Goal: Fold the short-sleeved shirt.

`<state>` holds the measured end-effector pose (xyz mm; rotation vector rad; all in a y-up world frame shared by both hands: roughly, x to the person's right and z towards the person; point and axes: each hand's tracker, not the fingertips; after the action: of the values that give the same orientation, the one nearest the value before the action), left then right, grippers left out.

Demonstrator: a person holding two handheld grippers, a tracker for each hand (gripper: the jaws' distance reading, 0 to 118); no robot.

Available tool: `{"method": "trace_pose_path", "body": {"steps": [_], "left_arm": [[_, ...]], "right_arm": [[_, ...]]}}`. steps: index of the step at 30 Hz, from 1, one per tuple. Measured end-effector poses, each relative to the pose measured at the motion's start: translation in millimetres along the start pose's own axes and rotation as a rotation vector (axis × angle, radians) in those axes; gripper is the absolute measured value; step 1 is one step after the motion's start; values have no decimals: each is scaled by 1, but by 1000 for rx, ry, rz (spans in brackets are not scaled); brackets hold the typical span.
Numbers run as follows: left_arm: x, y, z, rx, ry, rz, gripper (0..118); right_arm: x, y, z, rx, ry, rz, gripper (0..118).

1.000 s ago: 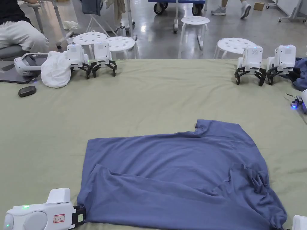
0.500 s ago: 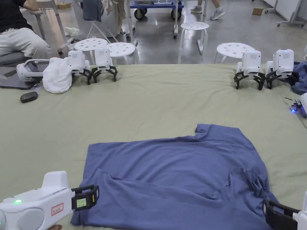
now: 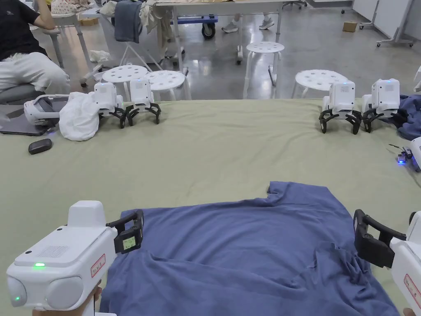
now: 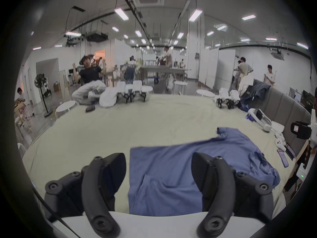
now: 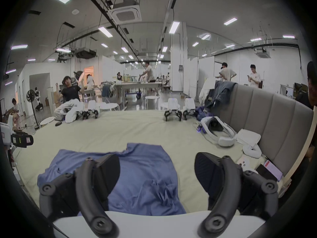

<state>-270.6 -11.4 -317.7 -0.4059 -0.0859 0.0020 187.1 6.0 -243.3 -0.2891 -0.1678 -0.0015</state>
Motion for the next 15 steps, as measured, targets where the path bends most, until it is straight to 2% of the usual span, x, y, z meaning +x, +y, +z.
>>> {"method": "trace_pose_path", "body": {"steps": [2,4,5,8,10,11,15], "left_arm": [[7,-2,2,50,23,-20,63],[17,-2,8,87,32,-23,41],[19,-3,8,99,30,-16,37],[17,-9,2,111,29,-4,31],[19,-14,-2,109,38,-6,7],[19,-17,-4,106,42,-8,0],[15,-25,-13,83,48,1,0]], "right_arm": [[-4,1,-1,21,-3,2,50],[-7,0,-2,30,-1,-3,25],[-8,-1,-2,39,-5,-9,14],[-10,-7,-2,72,-28,-7,8],[-12,-11,-3,91,-30,-4,5],[-13,-13,-3,98,-37,0,5],[-14,-17,-4,101,-46,5,5]]}}
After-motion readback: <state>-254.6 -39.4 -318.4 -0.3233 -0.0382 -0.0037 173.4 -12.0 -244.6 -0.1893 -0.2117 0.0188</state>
